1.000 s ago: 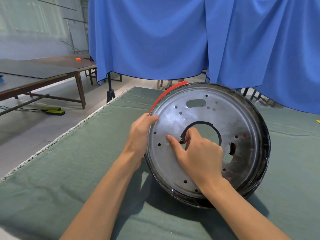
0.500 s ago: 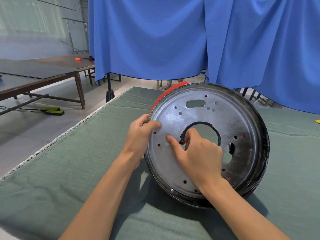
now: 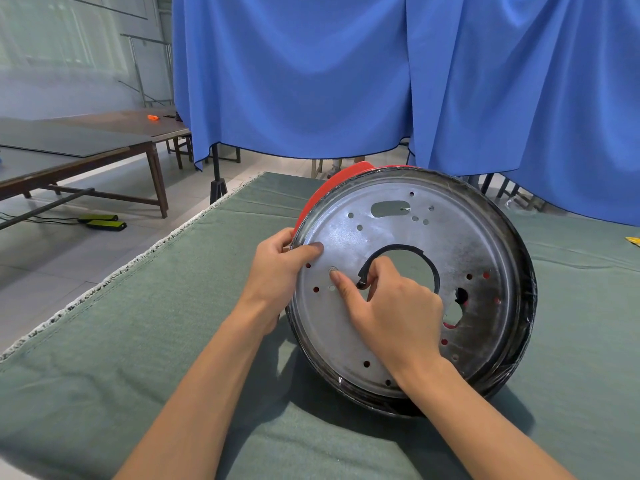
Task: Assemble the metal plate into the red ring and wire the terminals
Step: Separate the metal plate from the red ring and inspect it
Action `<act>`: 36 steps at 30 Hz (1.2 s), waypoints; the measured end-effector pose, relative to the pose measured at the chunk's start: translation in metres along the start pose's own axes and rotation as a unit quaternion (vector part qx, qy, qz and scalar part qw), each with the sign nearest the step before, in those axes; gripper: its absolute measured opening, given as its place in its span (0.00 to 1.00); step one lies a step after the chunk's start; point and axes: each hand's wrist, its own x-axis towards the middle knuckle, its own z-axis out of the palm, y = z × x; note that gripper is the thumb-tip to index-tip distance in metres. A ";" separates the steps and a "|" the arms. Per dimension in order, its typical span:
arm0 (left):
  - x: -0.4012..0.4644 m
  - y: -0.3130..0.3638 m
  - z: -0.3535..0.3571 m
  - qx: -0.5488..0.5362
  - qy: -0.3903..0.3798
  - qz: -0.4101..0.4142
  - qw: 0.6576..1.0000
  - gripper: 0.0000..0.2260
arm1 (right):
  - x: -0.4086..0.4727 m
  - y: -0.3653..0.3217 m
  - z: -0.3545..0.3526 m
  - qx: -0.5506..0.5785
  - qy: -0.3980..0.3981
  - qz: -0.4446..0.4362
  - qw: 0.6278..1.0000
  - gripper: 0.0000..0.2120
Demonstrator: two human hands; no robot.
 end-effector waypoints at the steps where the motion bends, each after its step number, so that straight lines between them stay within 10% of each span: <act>1: 0.000 0.000 0.000 0.001 0.001 -0.001 1.000 0.06 | 0.000 0.000 0.000 -0.001 0.000 0.001 1.000 0.22; 36: 0.005 -0.011 0.001 0.005 0.029 -0.005 1.000 0.04 | 0.011 0.010 -0.014 0.068 -0.016 -0.005 0.998 0.22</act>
